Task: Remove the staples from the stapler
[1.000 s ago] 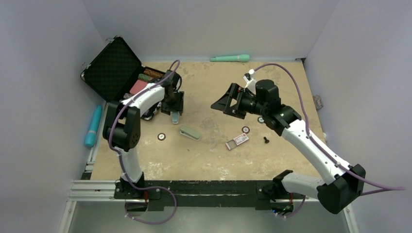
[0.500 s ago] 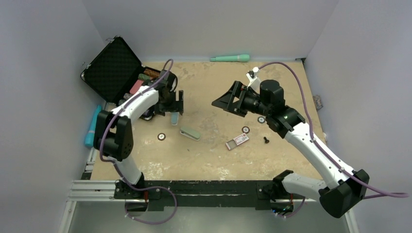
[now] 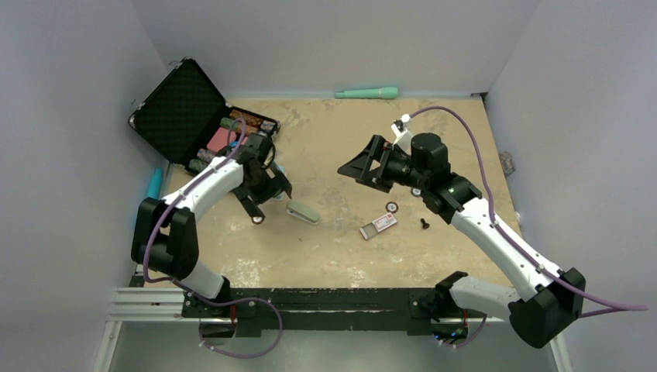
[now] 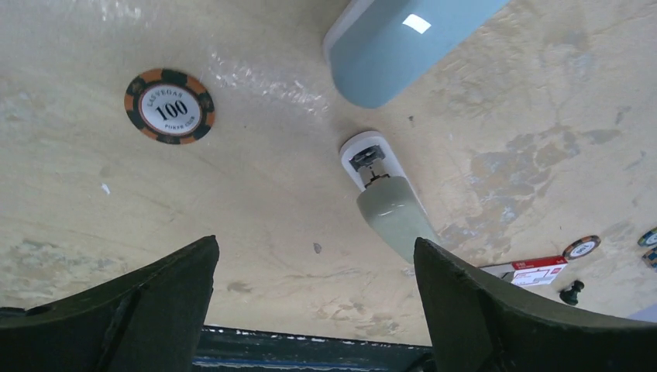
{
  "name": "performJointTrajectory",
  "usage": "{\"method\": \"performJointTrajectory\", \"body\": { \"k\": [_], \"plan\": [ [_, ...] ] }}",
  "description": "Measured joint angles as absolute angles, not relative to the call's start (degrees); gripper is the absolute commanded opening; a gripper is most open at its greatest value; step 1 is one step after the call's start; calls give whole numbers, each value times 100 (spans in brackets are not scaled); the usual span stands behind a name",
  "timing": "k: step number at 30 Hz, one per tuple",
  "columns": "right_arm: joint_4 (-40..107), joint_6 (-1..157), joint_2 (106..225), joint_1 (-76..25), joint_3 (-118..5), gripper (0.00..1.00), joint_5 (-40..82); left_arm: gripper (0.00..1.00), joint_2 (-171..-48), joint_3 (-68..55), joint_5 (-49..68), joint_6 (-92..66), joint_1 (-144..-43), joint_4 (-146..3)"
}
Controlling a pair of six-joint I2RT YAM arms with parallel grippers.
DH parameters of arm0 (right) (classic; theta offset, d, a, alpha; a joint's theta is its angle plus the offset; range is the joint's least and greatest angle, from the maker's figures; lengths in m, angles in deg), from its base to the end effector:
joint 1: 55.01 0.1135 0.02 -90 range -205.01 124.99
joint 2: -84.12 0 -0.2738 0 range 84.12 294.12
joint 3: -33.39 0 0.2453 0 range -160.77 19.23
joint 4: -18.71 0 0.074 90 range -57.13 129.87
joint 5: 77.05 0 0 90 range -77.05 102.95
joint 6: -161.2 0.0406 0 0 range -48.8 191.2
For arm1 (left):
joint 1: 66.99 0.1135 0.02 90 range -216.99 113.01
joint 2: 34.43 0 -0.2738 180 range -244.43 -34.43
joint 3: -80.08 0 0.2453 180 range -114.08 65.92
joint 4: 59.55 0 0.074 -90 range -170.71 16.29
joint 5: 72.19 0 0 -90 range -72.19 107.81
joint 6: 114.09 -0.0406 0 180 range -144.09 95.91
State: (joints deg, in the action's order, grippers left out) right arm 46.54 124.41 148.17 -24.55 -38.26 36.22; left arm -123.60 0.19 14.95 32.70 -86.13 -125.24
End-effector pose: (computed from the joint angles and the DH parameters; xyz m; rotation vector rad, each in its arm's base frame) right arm 0.2054 0.1394 0.3537 0.1201 2.1437 1.3144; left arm 0.2713 -0.0963 0.2371 -0.9429 2.7960 -0.2975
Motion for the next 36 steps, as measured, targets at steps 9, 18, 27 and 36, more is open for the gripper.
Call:
{"method": "performJointTrajectory", "body": {
  "k": [9, 18, 27, 36],
  "plan": [
    [4621, 12581, 13932, -2455, -3374, 94, 3622, 96, -12391, 268, 1504, 4293, -8906, -12095],
    [4759, 12644, 13600, -2455, -3183, 95, 3585, 86, -12843, 266, 1572, 4584, -9262, -11691],
    [4967, 12620, 13560, -2455, -3183, 95, 3583, 58, -13250, 45, 1659, 4542, -9375, -11610],
    [5045, 12570, 13370, -2455, -3183, 95, 3495, 0, -13374, -66, 1657, 4234, -9469, -11525]
  ]
}}
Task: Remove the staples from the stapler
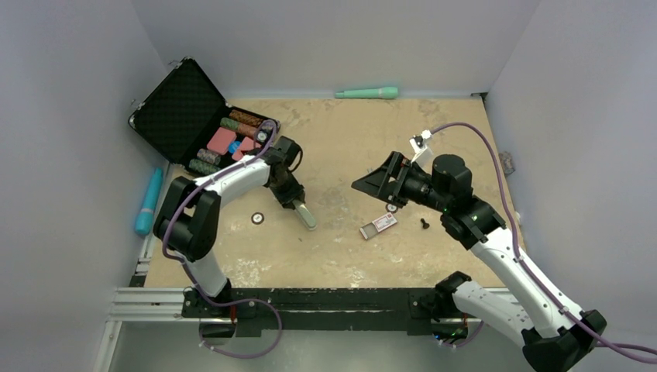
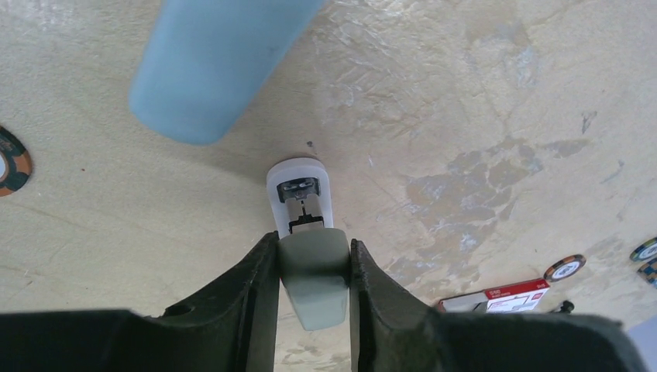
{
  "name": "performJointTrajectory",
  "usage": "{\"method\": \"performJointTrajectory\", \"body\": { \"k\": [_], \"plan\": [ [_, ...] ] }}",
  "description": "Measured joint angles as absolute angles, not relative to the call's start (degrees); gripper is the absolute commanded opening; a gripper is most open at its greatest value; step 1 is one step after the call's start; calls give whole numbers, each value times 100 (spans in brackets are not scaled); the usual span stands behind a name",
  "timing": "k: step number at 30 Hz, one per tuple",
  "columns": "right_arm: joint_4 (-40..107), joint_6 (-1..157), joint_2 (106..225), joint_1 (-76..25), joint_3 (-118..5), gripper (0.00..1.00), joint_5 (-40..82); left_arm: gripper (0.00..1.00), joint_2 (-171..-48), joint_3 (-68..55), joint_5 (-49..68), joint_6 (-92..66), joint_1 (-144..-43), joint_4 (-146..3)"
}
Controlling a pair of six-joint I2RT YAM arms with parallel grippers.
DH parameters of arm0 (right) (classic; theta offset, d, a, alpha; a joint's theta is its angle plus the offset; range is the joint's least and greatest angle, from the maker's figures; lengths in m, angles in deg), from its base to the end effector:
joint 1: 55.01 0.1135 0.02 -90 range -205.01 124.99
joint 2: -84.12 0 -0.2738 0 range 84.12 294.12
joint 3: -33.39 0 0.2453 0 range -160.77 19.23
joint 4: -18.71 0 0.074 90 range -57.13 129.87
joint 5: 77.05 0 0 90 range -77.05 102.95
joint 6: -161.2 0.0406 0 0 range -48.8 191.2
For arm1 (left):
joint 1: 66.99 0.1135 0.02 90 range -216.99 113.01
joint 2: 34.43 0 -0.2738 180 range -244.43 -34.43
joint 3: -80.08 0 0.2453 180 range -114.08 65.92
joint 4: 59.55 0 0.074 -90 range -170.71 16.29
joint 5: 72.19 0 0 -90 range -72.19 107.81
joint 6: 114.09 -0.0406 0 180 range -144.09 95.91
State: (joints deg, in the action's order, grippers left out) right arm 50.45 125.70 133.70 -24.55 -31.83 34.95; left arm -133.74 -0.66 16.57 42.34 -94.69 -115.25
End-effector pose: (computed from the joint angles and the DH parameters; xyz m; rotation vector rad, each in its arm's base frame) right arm 0.1526 0.1074 0.3571 0.1337 2.0671 1.3350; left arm 0.2899 -0.1532 0.1953 -0.9751 2.7877 -0.3205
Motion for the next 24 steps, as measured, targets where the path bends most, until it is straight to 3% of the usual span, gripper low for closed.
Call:
{"method": "performJointTrajectory", "body": {
  "k": [9, 24],
  "plan": [
    [5017, 12561, 13388, -2455, -3183, 95, 3495, 0, -13267, -372, 1063, 3137, -9513, -11407],
    [3629, 12972, 13851, -2455, -3057, 95, 3880, 0, -11335, -1002, -279, 855, -9515, -11822]
  ]
}}
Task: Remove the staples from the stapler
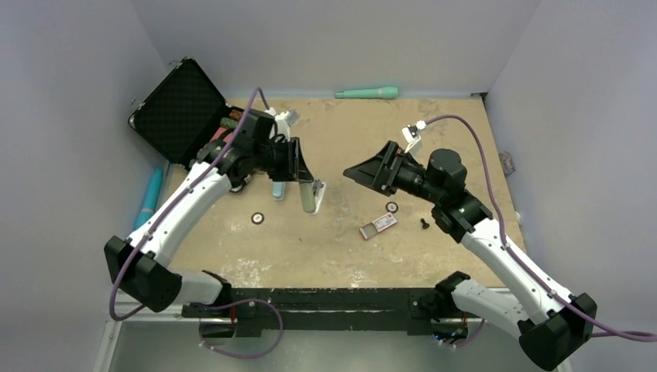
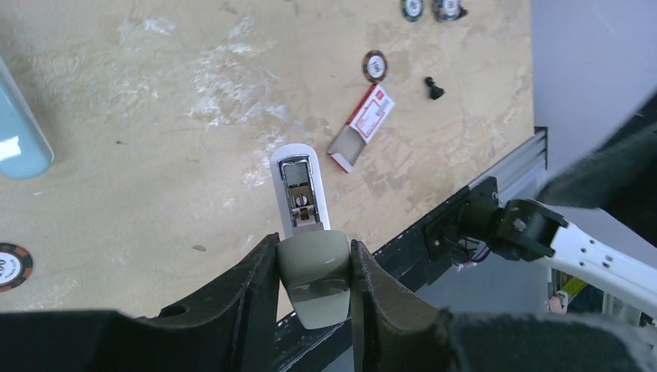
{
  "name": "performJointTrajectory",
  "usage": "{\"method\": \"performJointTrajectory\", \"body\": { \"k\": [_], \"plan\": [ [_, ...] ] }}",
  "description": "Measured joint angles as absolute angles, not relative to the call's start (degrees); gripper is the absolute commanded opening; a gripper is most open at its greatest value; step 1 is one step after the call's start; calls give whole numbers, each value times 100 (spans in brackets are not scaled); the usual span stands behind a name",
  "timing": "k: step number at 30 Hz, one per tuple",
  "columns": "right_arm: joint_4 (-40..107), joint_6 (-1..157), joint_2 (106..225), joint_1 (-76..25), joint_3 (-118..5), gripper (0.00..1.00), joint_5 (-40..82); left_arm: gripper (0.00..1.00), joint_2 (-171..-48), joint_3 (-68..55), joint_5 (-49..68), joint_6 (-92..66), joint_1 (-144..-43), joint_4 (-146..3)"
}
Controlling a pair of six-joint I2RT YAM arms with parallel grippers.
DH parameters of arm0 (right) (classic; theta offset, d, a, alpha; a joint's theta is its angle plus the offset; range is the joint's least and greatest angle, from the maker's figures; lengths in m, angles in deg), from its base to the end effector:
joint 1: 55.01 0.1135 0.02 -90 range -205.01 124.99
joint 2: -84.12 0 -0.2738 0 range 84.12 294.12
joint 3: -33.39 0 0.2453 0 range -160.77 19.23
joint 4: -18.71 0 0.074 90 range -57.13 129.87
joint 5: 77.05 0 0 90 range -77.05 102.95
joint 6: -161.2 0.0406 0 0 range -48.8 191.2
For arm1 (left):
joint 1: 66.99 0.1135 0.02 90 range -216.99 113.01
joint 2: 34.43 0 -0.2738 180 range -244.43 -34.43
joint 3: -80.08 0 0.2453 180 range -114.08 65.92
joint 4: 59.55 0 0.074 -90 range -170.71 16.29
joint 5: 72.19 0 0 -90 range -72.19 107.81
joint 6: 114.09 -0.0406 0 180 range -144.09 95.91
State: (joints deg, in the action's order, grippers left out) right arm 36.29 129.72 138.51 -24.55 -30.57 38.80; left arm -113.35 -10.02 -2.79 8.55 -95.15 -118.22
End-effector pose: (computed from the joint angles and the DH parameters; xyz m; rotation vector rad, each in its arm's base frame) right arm 0.1737 0.1227 0.3615 0.0938 1.9523 1.4813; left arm 0.2434 -0.1465 0.3472 0.0799 2.5367 -0.8951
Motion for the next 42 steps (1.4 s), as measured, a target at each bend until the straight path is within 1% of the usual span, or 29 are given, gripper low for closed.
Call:
{"method": "performJointTrajectory", "body": {
  "k": [10, 15, 23, 30, 38, 40, 42],
  "plan": [
    [1876, 13707, 13831, -2455, -2456, 96, 4011, 0, -10736, -1955, -815, 405, -9515, -12253],
    [1323, 13879, 13877, -2455, -2246, 97, 4140, 0, -10684, -2392, -1154, 440, -9478, -12286],
    [-93, 14102, 14308, -2348, -2265, 97, 4623, 0, -10804, -3574, -1748, 846, -9133, -12251],
    [-762, 14187, 14607, -2241, -2582, 98, 4866, 0, -10828, -3699, -2354, 1399, -8951, -11980],
    [-1136, 14212, 14988, -2055, -3153, 97, 5006, 0, -10834, -3699, -2699, 1648, -8949, -11783],
    [-1158, 14214, 15075, -1991, -3247, 96, 5003, 0, -10823, -3686, -2791, 1740, -8949, -11654],
    [-1180, 14218, 15154, -1930, -3308, 91, 4999, 0, -10788, -3647, -2863, 1821, -8949, -11516]
  ]
}}
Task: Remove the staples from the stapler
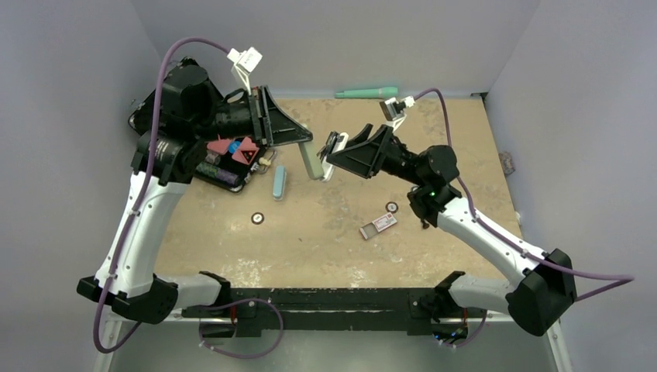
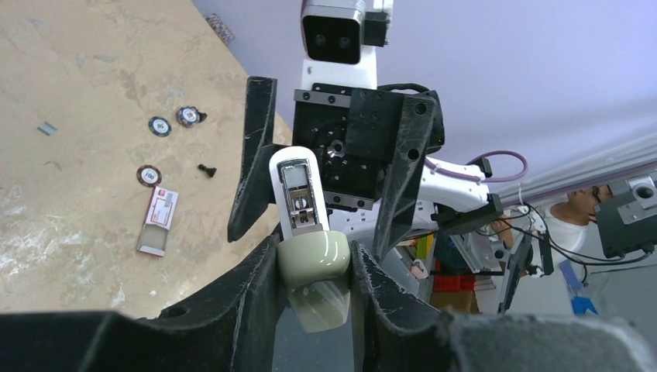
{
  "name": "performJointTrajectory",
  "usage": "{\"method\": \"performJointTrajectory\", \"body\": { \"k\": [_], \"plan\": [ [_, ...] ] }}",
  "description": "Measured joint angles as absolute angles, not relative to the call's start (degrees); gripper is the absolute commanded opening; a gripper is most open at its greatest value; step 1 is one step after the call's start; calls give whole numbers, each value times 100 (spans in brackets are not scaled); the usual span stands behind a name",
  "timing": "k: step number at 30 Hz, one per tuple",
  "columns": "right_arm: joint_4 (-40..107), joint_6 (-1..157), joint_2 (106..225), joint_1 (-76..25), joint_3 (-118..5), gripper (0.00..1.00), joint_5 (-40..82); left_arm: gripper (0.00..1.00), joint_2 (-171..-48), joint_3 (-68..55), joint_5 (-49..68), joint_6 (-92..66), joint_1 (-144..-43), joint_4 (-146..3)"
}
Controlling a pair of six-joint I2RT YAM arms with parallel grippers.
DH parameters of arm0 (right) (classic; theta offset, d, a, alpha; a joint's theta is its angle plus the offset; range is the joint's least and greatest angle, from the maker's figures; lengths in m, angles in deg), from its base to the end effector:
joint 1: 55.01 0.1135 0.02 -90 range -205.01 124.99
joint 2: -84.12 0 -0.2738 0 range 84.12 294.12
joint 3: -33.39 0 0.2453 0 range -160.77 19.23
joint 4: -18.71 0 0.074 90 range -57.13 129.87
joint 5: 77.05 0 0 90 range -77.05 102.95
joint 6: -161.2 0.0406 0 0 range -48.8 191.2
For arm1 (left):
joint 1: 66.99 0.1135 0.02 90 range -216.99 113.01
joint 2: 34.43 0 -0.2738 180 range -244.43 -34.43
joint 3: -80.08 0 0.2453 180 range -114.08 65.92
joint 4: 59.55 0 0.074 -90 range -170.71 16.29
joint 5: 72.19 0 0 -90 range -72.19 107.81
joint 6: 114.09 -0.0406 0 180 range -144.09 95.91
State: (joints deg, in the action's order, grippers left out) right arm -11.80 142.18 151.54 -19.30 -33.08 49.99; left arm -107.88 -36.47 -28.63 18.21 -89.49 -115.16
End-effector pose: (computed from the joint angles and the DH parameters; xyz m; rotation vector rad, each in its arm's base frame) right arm 0.1909 0.1674 0.4147 -0.3014 1.3863 1.9397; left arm 0.1926 -0.1116 0.5215 0.3149 1.9665 -1.4918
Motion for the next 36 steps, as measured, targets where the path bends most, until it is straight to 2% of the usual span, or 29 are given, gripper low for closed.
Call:
{"method": "performJointTrajectory", "body": {
  "k": [11, 13, 16, 21, 22, 23, 26, 28, 30, 36],
  "plan": [
    [-1280, 14249, 15285, -1690, -3363, 48, 4982, 0, -10502, -3347, -3001, 2037, -8949, -11107],
    [-1337, 14266, 15285, -1648, -3385, 32, 4977, 0, -10493, -3306, -3001, 2040, -8949, -11083],
    [-1376, 14384, 15287, -1602, -3411, 2, 4962, 0, -10493, -3260, -3088, 1998, -8951, -11020],
    [-1387, 14480, 15285, -1550, -3413, 0, 4883, 2, -10467, -3257, -3127, 1963, -8956, -10996],
    [-1385, 14478, 15278, -1546, -3411, 0, 4864, 8, -10456, -3255, -3105, 1959, -8956, -11007],
    [-1379, 14478, 15272, -1541, -3409, 0, 4846, 20, -10439, -3251, -3077, 1943, -8954, -11022],
    [-1245, 14472, 15189, -1528, -3354, 0, 4785, 76, -10321, -3201, -2909, 1841, -8954, -11177],
    [-1057, 14402, 15101, -1526, -3315, 0, 4728, 97, -10222, -3170, -2692, 1738, -8947, -11363],
    [-773, 14275, 15001, -1528, -3312, 0, 4687, 100, -10093, -3102, -2391, 1653, -8919, -11588],
    [822, 13779, 14804, -1528, -3315, 0, 4426, 97, -9728, -2857, -1573, 1342, -8901, -12189]
  ]
}}
